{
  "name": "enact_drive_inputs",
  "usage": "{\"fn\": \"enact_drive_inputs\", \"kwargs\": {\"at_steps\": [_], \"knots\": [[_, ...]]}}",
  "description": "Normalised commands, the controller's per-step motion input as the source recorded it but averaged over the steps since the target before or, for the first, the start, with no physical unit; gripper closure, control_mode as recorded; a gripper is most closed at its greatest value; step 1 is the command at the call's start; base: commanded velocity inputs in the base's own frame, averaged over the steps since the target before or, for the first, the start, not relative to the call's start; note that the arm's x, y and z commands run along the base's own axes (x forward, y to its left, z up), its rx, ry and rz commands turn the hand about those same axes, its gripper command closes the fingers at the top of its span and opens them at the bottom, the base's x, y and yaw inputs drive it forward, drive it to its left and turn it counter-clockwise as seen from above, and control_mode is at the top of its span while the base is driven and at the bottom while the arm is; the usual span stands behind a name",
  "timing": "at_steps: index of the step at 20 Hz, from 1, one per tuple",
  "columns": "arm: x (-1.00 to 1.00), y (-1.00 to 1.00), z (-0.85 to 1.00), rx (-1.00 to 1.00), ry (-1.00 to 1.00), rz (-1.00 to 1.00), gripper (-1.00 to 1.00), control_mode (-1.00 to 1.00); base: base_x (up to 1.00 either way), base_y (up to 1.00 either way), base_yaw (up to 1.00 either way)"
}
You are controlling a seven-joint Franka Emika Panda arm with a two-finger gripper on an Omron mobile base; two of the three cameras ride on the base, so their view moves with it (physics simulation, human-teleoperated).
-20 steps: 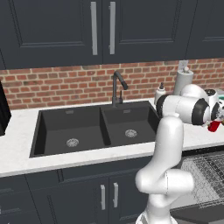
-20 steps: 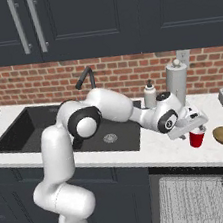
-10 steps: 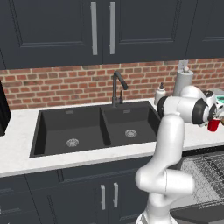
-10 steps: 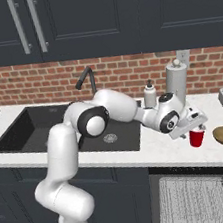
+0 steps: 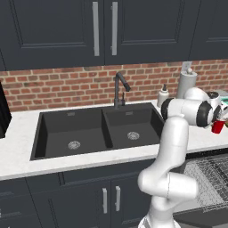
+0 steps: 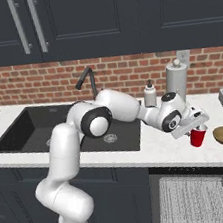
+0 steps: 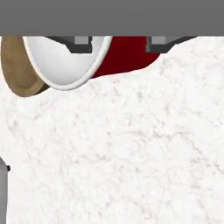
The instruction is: Pick up the cup and bowl from the counter, place them in the dishwasher, and close the dishwasher door.
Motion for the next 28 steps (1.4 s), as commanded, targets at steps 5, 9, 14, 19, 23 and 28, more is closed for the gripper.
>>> {"fn": "enact_drive_inputs", "kwargs": {"at_steps": [5, 9, 14, 19, 23, 28], "knots": [[-0.2, 0.19, -0.36, 0.0, 0.0, 0.0, 1.0, -1.0, 0.0, 0.0, 0.0], [-0.88, 0.34, -0.03, 0.0, -0.02, 0.0, 1.0, -1.0, 0.0, 0.0, 0.0], [-1.0, 0.37, 0.0, 0.0, 0.0, -0.01, 1.0, -1.0, 0.0, 0.0, 0.0], [-1.0, 0.19, 0.0, 0.05, 0.0, -0.05, 1.0, -1.0, 0.0, 0.0, 0.0], [-1.0, 0.01, -0.06, 0.08, 0.0, -0.02, 1.0, -1.0, 0.0, 0.0, 0.0], [-1.0, 0.0, -0.46, 0.08, 0.0, -0.02, 1.0, -1.0, 0.0, 0.0, 0.0]]}}
